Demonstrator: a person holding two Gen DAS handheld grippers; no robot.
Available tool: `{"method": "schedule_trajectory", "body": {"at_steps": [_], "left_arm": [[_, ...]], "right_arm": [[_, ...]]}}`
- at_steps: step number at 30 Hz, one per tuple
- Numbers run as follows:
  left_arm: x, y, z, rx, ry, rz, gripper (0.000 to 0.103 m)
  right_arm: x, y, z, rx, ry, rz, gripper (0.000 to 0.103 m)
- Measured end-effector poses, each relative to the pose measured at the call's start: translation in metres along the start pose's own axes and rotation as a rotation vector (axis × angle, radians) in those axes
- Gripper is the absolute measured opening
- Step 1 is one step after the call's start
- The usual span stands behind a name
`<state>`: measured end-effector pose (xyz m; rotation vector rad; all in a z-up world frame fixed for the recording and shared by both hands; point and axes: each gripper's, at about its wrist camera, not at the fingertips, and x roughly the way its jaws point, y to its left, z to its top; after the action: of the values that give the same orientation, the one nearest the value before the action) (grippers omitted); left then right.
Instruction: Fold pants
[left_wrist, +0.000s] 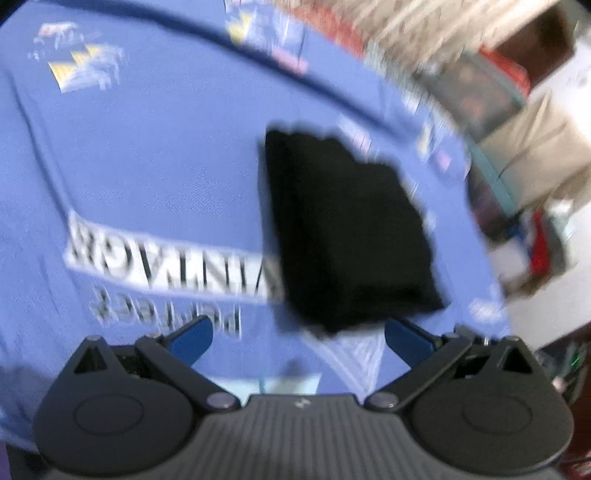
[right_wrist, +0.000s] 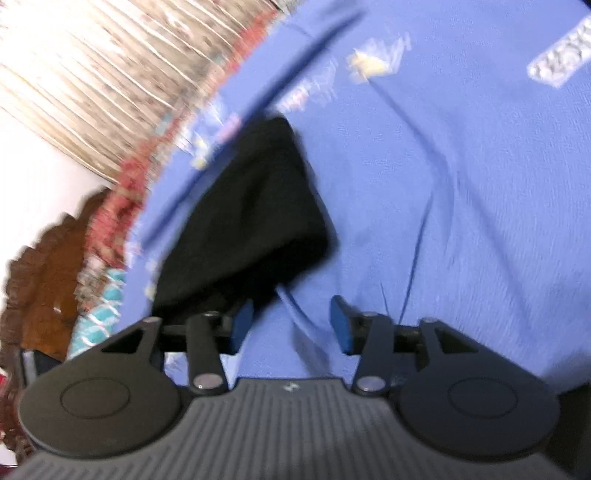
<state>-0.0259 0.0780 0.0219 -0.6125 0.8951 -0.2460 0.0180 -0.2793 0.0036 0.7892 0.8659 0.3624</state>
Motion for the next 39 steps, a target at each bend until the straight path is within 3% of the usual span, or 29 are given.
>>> {"method": "schedule_trajectory", "body": {"at_steps": [5,11,18,20,22,23,25,26,27,29,32,36,39], "left_arm": [[-0.011,-0.003,0.043,-0.026,-0.074,-0.107,0.103],[0.048,-0.013,0.072,-0.025,0.024,-0.106,0.103],[0.115,-0.002,0.068,-0.057,0.184,-0.056,0.103],[0.121,-0.002,0.066,-0.073,0.174,-0.096,0.103],[0.137,-0.005,0.063,-0.128,0.2,-0.201,0.103],[0.146,-0.008,0.061,-0.154,0.202,-0.229,0.102],[0.152,-0.017,0.062,-0.132,0.189,-0.228,0.101],[0.151,-0.022,0.064,-0.118,0.187,-0.227,0.097],[0.147,-0.026,0.068,-0.109,0.186,-0.228,0.087],[0.123,-0.027,0.084,-0.089,0.139,-0.293,0.079],[0.091,-0.042,0.119,0.011,0.011,-0.312,0.077],[0.074,-0.061,0.172,0.167,-0.133,-0.259,0.078],[0.092,-0.052,0.207,0.167,-0.168,-0.204,0.082]], "right_arm": [[-0.015,0.005,0.039,-0.05,-0.08,0.065,0.084],[0.027,0.018,0.079,-0.13,-0.011,0.081,0.086],[0.071,0.009,0.091,-0.223,0.104,0.059,0.087],[0.084,0.004,0.092,-0.21,0.146,0.075,0.087],[0.105,-0.005,0.087,-0.155,0.219,0.14,0.089],[0.112,-0.007,0.084,-0.126,0.21,0.168,0.091],[0.119,0.0,0.079,-0.105,0.188,0.197,0.086],[0.122,0.009,0.078,-0.101,0.194,0.203,0.071],[0.121,0.016,0.079,-0.089,0.192,0.212,0.065],[0.112,0.036,0.085,-0.125,0.152,0.266,0.061],[0.106,0.071,0.104,-0.202,0.078,0.358,0.06],[0.12,0.116,0.139,-0.324,-0.034,0.437,0.06],[0.151,0.131,0.16,-0.357,-0.082,0.426,0.061]]}}
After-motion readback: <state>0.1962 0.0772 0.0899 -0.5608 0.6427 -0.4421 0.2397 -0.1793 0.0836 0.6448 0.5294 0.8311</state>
